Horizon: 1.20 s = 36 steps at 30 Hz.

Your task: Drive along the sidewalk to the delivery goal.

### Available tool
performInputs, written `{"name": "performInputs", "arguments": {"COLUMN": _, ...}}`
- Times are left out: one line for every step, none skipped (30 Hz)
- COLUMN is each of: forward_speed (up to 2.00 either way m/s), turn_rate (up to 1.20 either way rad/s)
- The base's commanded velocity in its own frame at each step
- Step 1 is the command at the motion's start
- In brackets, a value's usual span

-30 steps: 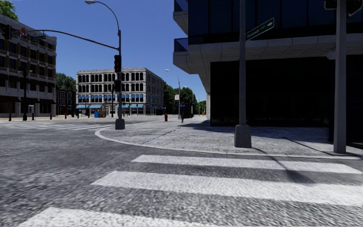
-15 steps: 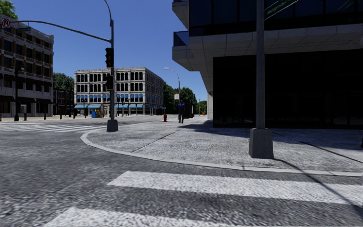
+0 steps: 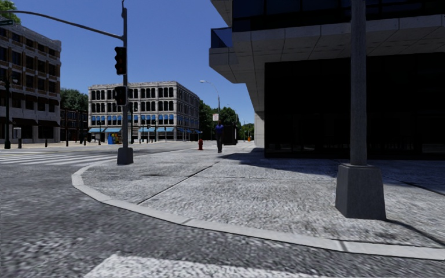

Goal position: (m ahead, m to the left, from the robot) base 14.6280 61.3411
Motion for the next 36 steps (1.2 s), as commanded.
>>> {"name": "performInputs", "arguments": {"forward_speed": 1.94, "turn_rate": -0.51}}
{"name": "performInputs", "arguments": {"forward_speed": 1.94, "turn_rate": -0.54}}
{"name": "performInputs", "arguments": {"forward_speed": 1.94, "turn_rate": -0.54}}
{"name": "performInputs", "arguments": {"forward_speed": 1.94, "turn_rate": -0.56}}
{"name": "performInputs", "arguments": {"forward_speed": 1.94, "turn_rate": -0.57}}
{"name": "performInputs", "arguments": {"forward_speed": 1.94, "turn_rate": -0.57}}
{"name": "performInputs", "arguments": {"forward_speed": 1.94, "turn_rate": -0.63}}
{"name": "performInputs", "arguments": {"forward_speed": 1.94, "turn_rate": -0.62}}
{"name": "performInputs", "arguments": {"forward_speed": 1.94, "turn_rate": -0.04}}
{"name": "performInputs", "arguments": {"forward_speed": 1.94, "turn_rate": -0.04}}
{"name": "performInputs", "arguments": {"forward_speed": 1.94, "turn_rate": 0.00}}
{"name": "performInputs", "arguments": {"forward_speed": 1.94, "turn_rate": 0.00}}
{"name": "performInputs", "arguments": {"forward_speed": 1.94, "turn_rate": 0.00}}
{"name": "performInputs", "arguments": {"forward_speed": 1.94, "turn_rate": 0.00}}
{"name": "performInputs", "arguments": {"forward_speed": 1.94, "turn_rate": 0.00}}
{"name": "performInputs", "arguments": {"forward_speed": 1.94, "turn_rate": 0.00}}
{"name": "performInputs", "arguments": {"forward_speed": 1.94, "turn_rate": 0.00}}
{"name": "performInputs", "arguments": {"forward_speed": 1.94, "turn_rate": 0.00}}
{"name": "performInputs", "arguments": {"forward_speed": 1.94, "turn_rate": 0.00}}
{"name": "performInputs", "arguments": {"forward_speed": 1.94, "turn_rate": 0.00}}
{"name": "performInputs", "arguments": {"forward_speed": 1.94, "turn_rate": 0.00}}
{"name": "performInputs", "arguments": {"forward_speed": 1.94, "turn_rate": 0.00}}
{"name": "performInputs", "arguments": {"forward_speed": 1.94, "turn_rate": 0.00}}
{"name": "performInputs", "arguments": {"forward_speed": 1.94, "turn_rate": 0.00}}
{"name": "performInputs", "arguments": {"forward_speed": 1.94, "turn_rate": 0.00}}
{"name": "performInputs", "arguments": {"forward_speed": 1.94, "turn_rate": 0.00}}
{"name": "performInputs", "arguments": {"forward_speed": 1.94, "turn_rate": 0.00}}
{"name": "performInputs", "arguments": {"forward_speed": 1.94, "turn_rate": 0.00}}
{"name": "performInputs", "arguments": {"forward_speed": 1.94, "turn_rate": 0.00}}
{"name": "performInputs", "arguments": {"forward_speed": 1.88, "turn_rate": 0.00}}
{"name": "performInputs", "arguments": {"forward_speed": 1.78, "turn_rate": 0.00}}
{"name": "performInputs", "arguments": {"forward_speed": 1.71, "turn_rate": 0.00}}
{"name": "performInputs", "arguments": {"forward_speed": 1.70, "turn_rate": 0.00}}
{"name": "performInputs", "arguments": {"forward_speed": 1.70, "turn_rate": 0.00}}
{"name": "performInputs", "arguments": {"forward_speed": 1.69, "turn_rate": 0.00}}
{"name": "performInputs", "arguments": {"forward_speed": 1.69, "turn_rate": 0.00}}
